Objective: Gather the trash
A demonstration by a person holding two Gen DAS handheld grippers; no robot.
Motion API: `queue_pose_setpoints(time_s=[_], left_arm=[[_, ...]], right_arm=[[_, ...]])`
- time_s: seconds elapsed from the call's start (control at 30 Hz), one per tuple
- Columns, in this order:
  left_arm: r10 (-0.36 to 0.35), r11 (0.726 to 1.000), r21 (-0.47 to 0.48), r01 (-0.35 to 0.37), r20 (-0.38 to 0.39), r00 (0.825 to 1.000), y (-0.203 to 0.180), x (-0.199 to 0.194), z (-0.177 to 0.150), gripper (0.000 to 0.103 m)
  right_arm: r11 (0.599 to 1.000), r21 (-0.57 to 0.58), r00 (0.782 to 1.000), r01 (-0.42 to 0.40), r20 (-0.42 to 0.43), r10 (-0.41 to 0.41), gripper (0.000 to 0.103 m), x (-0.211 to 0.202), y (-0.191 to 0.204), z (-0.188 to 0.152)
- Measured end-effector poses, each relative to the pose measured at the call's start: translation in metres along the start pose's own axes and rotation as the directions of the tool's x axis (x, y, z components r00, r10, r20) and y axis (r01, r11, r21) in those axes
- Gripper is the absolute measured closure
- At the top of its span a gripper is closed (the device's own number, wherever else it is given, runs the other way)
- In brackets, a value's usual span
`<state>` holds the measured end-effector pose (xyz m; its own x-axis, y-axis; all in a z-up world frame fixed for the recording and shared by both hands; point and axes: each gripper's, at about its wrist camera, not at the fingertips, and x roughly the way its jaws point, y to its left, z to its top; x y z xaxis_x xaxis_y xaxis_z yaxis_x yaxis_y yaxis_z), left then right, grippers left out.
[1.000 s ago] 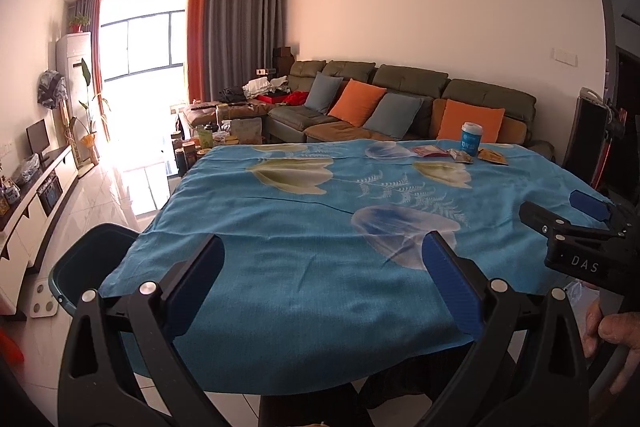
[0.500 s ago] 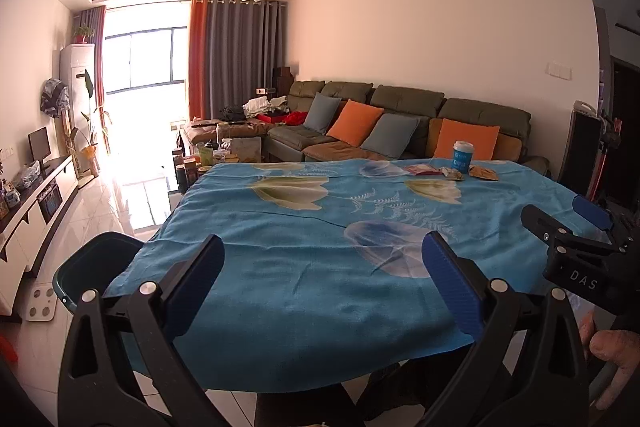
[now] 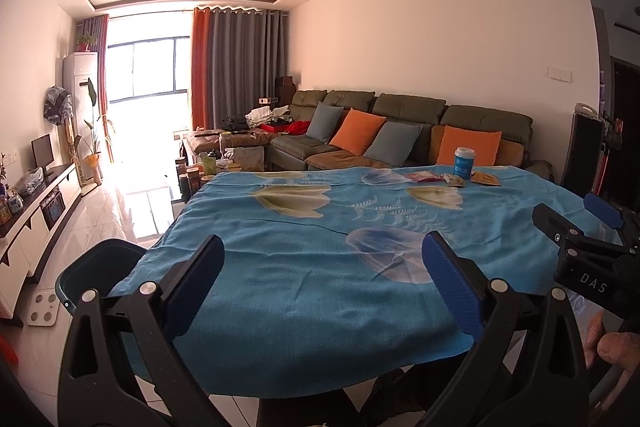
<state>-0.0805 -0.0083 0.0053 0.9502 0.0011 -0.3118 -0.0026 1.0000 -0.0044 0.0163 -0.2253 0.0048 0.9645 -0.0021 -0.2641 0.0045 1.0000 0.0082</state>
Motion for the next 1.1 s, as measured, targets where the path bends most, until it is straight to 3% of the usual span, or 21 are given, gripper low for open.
queue_pose_setpoints(time_s=[1.1], left_arm=[[0.004, 1.000, -0.009, -0.004, 0.022, 1.000, 0.0028, -0.0068, 0.0014, 0.006]], right_arm=[[1.000, 0.009, 1.000, -0.004, -0.001, 0.004, 0.007, -0.0026, 0.0008, 0.0012]])
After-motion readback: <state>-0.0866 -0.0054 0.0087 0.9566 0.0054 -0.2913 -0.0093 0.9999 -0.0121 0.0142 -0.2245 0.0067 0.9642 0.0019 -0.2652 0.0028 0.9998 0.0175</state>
